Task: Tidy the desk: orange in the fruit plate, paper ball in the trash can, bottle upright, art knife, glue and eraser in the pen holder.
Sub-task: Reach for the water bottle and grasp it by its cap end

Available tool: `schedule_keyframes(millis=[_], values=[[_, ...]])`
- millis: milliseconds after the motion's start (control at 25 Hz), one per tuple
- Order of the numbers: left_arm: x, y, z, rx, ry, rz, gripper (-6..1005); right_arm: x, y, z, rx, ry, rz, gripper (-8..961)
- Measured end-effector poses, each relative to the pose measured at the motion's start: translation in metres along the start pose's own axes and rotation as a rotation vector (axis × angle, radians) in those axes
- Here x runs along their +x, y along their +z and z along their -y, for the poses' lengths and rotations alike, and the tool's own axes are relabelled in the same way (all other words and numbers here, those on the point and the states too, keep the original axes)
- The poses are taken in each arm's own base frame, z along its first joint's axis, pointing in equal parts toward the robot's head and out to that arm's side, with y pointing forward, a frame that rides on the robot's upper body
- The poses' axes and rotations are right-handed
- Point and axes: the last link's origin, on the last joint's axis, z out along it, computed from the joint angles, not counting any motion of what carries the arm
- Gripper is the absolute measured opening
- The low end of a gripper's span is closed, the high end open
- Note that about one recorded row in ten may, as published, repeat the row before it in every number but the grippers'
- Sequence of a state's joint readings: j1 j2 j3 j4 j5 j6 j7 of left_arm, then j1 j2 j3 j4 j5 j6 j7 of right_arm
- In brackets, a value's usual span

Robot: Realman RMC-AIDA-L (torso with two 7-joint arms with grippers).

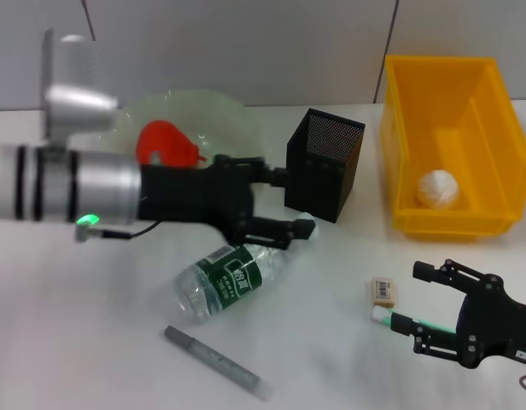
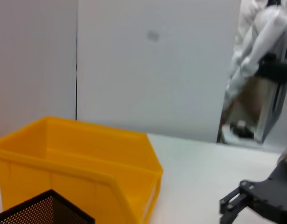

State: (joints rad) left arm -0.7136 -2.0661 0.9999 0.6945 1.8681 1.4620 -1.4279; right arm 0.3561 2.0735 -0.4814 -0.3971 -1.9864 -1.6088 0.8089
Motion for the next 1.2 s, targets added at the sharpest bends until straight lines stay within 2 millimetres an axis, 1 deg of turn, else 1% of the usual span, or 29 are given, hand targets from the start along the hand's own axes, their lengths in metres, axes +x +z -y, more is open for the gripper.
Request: schedule_keyframes(millis=[120, 160, 200, 240, 360, 400, 440, 480, 600, 840, 920, 1000, 1040, 1200], values=[[0.014, 0.017, 0.008, 0.017, 0.019, 0.107, 846, -0.001, 0.002, 0.003, 0.006, -0.006, -0.007, 809], [0.014, 0.017, 0.008, 0.017, 0.019, 0.107, 846, -0.001, 0.002, 0.003, 0.006, -0.006, -0.007, 809], [0.031, 0.032, 0.017, 0.046, 0.024, 0.211, 846, -0.001, 0.002, 0.003, 0.007, -0.008, -0.008, 809], [0.031, 0.032, 0.017, 0.046, 0.024, 0.211, 846, -0.001, 0.002, 0.004, 0.008, -0.008, -0.008, 808], [0.043, 0.042, 0.022, 0.089, -0.004, 0.277, 846, -0.001, 0.003, 0.004, 0.008, -0.008, -0.008, 808], [0.047, 0.052, 0.024, 0.125, -0.019, 0.333, 846, -0.001, 0.002, 0.003, 0.009, -0.007, -0.008, 808], [0.047, 0.052, 0.024, 0.125, -0.019, 0.333, 846, -0.001, 0.002, 0.003, 0.010, -0.007, -0.007, 807], [0.048, 0.056, 0.024, 0.135, -0.022, 0.354, 846, -0.001, 0.002, 0.003, 0.010, -0.007, -0.007, 807], [0.048, 0.072, 0.025, 0.190, -0.047, 0.443, 843, -0.002, 0.002, 0.004, 0.014, -0.005, 0.001, 807], [0.045, 0.078, 0.027, 0.250, -0.111, 0.473, 833, -0.002, 0.001, 0.003, 0.010, -0.002, 0.010, 805], [0.041, 0.079, 0.028, 0.260, -0.126, 0.482, 829, -0.002, 0.001, 0.003, 0.011, 0.000, 0.010, 805], [0.032, 0.082, 0.027, 0.262, -0.147, 0.504, 825, -0.003, 0.001, 0.003, 0.011, 0.000, 0.012, 804], [0.032, 0.082, 0.027, 0.262, -0.147, 0.504, 823, -0.003, 0.001, 0.003, 0.011, 0.000, 0.012, 804], [0.022, 0.083, 0.026, 0.265, -0.177, 0.509, 814, -0.003, 0.002, 0.003, 0.009, 0.000, 0.013, 803]])
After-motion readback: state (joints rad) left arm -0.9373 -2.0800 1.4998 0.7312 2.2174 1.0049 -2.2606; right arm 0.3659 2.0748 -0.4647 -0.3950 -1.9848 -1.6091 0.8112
